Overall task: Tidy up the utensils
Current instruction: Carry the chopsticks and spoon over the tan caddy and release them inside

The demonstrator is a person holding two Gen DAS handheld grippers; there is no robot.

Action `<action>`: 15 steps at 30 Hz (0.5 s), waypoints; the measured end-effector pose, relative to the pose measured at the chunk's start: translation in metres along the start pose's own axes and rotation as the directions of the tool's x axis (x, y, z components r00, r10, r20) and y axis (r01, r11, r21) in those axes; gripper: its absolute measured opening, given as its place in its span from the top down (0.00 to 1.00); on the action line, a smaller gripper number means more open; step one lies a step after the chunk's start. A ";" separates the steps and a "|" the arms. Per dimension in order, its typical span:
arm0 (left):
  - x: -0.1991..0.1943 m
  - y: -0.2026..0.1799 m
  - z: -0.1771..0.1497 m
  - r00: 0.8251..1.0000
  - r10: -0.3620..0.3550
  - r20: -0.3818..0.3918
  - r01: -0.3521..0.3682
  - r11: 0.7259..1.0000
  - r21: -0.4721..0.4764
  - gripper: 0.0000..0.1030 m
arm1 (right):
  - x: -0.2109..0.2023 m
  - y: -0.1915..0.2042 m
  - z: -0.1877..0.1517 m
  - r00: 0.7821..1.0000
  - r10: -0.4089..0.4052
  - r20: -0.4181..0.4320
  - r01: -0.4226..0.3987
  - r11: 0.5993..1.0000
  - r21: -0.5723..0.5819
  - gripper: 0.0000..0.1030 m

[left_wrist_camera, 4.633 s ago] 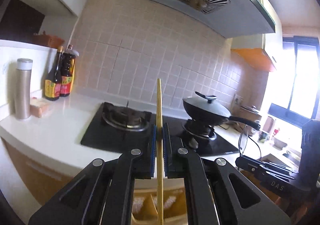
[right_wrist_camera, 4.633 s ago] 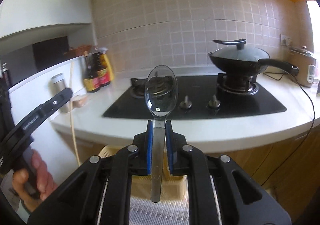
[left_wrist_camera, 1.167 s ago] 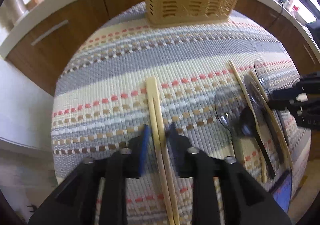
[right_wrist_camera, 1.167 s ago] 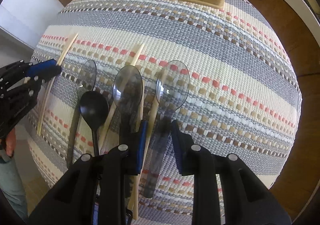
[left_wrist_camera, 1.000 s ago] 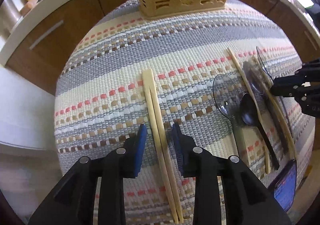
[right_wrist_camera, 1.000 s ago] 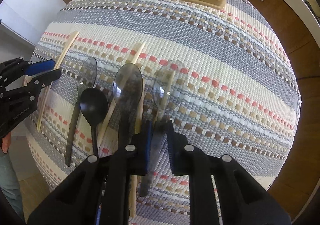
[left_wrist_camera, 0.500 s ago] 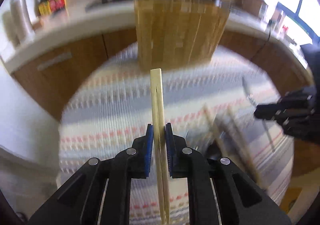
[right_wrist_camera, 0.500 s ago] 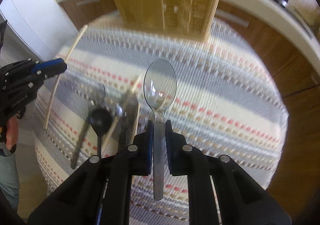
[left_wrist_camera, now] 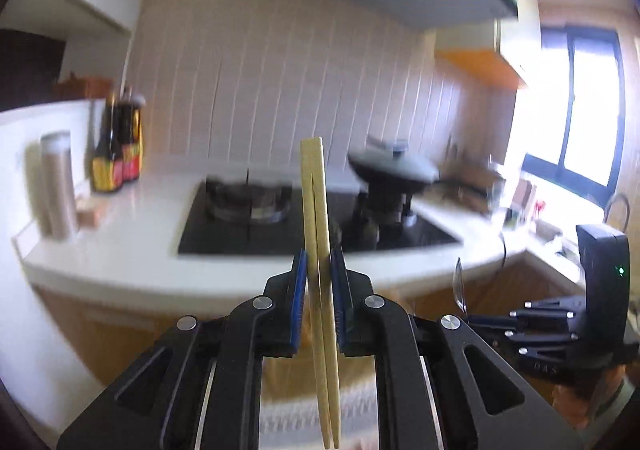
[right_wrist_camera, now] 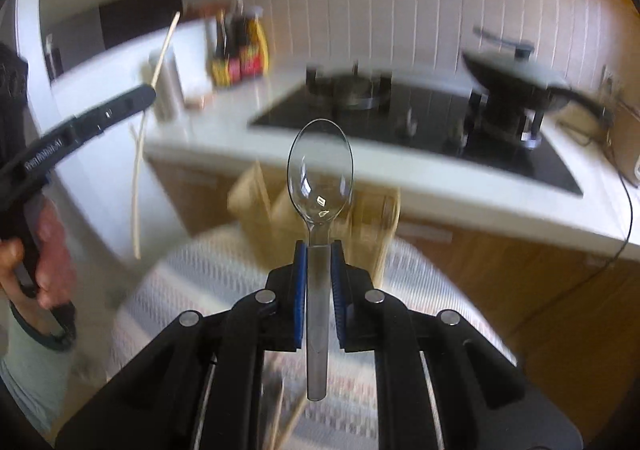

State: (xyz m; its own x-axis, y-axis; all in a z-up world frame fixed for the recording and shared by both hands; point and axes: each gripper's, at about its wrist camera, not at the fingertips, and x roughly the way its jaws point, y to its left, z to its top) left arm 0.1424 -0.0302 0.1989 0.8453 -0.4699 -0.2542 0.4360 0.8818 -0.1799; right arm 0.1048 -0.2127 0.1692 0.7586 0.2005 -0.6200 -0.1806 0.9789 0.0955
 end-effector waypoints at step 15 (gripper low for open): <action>0.082 0.019 -0.002 0.987 0.052 0.152 -0.048 0.998 -0.035 0.90 | 0.071 -0.036 0.055 0.945 -0.182 0.272 0.140 0.976 0.169 0.90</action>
State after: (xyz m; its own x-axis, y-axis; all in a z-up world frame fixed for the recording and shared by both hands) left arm 0.2199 -0.0518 0.1729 0.9042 -0.4113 -0.1155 0.3842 0.9011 -0.2008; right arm 0.1997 -0.2315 0.1648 0.9201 0.0217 -0.3911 0.0352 0.9898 0.1379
